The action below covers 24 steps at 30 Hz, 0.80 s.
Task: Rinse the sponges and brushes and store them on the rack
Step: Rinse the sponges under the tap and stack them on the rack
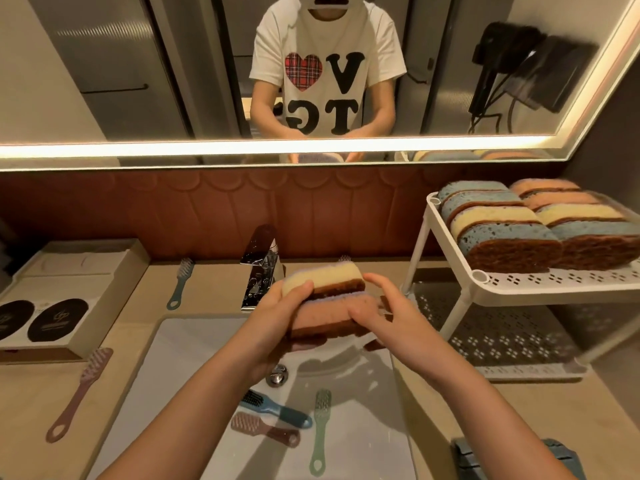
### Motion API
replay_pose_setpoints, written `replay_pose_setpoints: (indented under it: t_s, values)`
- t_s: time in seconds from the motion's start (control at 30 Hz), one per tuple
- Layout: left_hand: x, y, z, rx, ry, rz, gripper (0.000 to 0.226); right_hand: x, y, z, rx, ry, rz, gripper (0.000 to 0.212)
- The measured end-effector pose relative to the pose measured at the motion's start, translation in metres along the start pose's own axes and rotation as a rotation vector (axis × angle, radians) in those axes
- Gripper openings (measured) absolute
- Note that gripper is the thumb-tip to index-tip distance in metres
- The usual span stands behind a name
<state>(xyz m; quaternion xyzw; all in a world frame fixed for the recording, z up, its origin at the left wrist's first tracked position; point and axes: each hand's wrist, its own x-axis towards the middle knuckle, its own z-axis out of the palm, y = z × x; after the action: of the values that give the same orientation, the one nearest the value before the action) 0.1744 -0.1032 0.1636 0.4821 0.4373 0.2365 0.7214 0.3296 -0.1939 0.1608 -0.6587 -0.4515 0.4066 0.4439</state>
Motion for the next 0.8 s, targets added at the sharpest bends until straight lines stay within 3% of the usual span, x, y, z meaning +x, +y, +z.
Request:
replay_pose_setpoints:
  t_s: [0.23, 0.43, 0.8]
  values:
    - [0.001, 0.023, 0.02, 0.137, 0.014, 0.216, 0.027, -0.005, -0.016, -0.038, 0.016, 0.291, -0.154, 0.043]
    - [-0.002, 0.048, 0.047, -0.091, -0.027, 0.195, 0.014, -0.02, -0.028, -0.089, 0.127, 0.514, -0.256, 0.028]
    - [0.008, 0.052, 0.096, -0.127, -0.188, 0.156, 0.031, -0.046, -0.004, -0.19, 0.145, 0.842, -0.199, 0.017]
